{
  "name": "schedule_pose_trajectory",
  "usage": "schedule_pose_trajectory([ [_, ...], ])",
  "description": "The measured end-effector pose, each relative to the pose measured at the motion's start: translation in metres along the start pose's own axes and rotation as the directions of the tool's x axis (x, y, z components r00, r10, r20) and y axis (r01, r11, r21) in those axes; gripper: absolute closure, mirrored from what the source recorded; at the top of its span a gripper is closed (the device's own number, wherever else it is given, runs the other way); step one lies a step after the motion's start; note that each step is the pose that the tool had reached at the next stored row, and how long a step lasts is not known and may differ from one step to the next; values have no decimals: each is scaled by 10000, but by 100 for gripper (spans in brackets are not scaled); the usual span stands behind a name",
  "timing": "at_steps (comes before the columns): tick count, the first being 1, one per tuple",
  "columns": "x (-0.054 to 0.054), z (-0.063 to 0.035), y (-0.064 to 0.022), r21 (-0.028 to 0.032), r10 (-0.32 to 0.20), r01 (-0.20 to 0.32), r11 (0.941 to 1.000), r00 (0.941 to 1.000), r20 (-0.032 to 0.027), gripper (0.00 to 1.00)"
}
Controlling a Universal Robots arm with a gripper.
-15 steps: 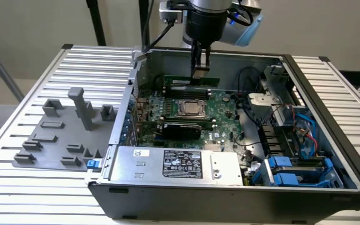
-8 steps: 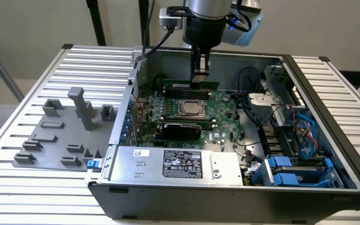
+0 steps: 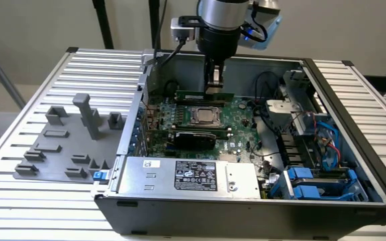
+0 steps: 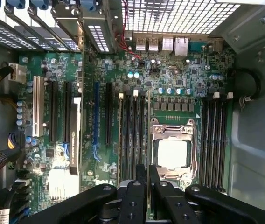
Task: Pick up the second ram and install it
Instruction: 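Insert the second ram into the second slot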
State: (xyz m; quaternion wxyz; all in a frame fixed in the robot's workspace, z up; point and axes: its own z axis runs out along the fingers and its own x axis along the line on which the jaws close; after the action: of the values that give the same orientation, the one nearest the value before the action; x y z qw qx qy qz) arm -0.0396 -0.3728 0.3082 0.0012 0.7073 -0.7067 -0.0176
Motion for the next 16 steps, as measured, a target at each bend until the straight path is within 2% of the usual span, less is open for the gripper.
schedule_pose_trajectory([
  [7,21,126,-3,46,222,-222,9997,9998,6,86],
  [16,25,291,-8,52,303,-303,9995,9995,10,86],
])
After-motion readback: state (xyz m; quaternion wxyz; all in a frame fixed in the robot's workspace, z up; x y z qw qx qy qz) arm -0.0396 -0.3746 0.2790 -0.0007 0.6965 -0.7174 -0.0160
